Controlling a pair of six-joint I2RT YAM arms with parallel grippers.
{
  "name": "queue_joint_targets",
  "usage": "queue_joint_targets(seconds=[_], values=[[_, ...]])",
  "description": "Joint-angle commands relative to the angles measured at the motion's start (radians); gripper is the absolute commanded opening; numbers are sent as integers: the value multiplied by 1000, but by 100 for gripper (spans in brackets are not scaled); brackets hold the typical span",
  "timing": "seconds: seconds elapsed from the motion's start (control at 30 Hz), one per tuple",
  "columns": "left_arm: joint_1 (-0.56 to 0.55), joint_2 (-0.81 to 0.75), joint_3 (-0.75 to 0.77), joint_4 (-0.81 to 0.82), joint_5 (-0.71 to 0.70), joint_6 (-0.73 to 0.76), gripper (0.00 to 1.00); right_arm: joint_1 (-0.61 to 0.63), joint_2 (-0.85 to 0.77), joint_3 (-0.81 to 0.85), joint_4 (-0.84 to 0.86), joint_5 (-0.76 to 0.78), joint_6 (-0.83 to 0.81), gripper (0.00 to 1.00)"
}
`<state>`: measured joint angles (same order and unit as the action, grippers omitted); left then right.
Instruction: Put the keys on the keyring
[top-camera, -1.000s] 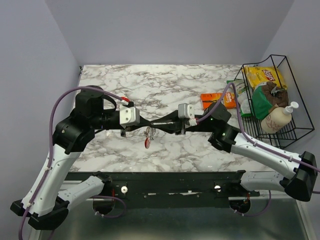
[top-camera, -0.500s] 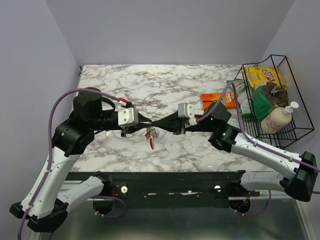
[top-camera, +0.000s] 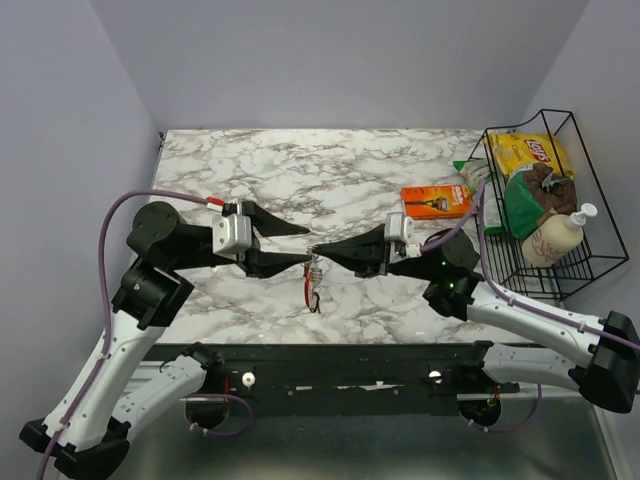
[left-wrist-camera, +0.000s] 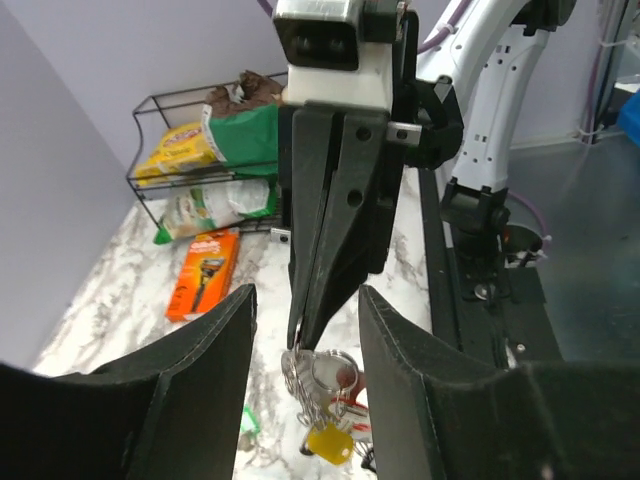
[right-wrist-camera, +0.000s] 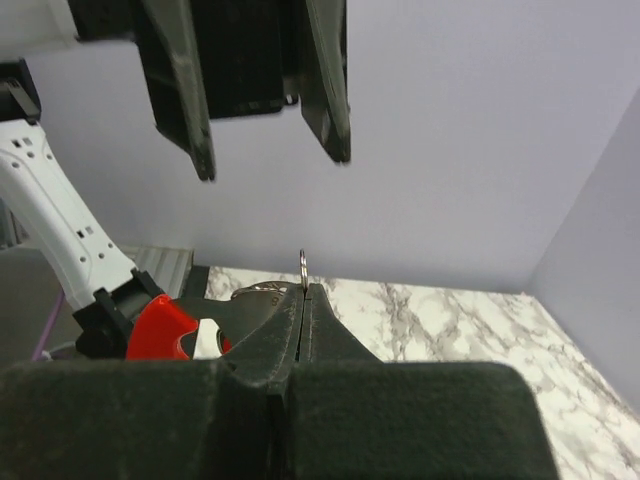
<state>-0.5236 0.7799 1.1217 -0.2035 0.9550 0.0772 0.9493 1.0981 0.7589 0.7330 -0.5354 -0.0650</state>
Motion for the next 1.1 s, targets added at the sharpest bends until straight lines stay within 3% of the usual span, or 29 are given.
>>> queue_joint_targets(seconds=[0.0,0.27,0.47,1.07], values=[[14,2,-63,262,97,-181,54,3,-58,-46,206,6,40,1],[37,-4,-125,462,125,-307,51,-3,-84,-115,391,-24,128,1],[40,12,-143,591,192,-395,46,-6,-86,-124,434,-25,151,0],[40,77,-145,688,255,-482,38,-14,-47,-104,499,-58,203,1]])
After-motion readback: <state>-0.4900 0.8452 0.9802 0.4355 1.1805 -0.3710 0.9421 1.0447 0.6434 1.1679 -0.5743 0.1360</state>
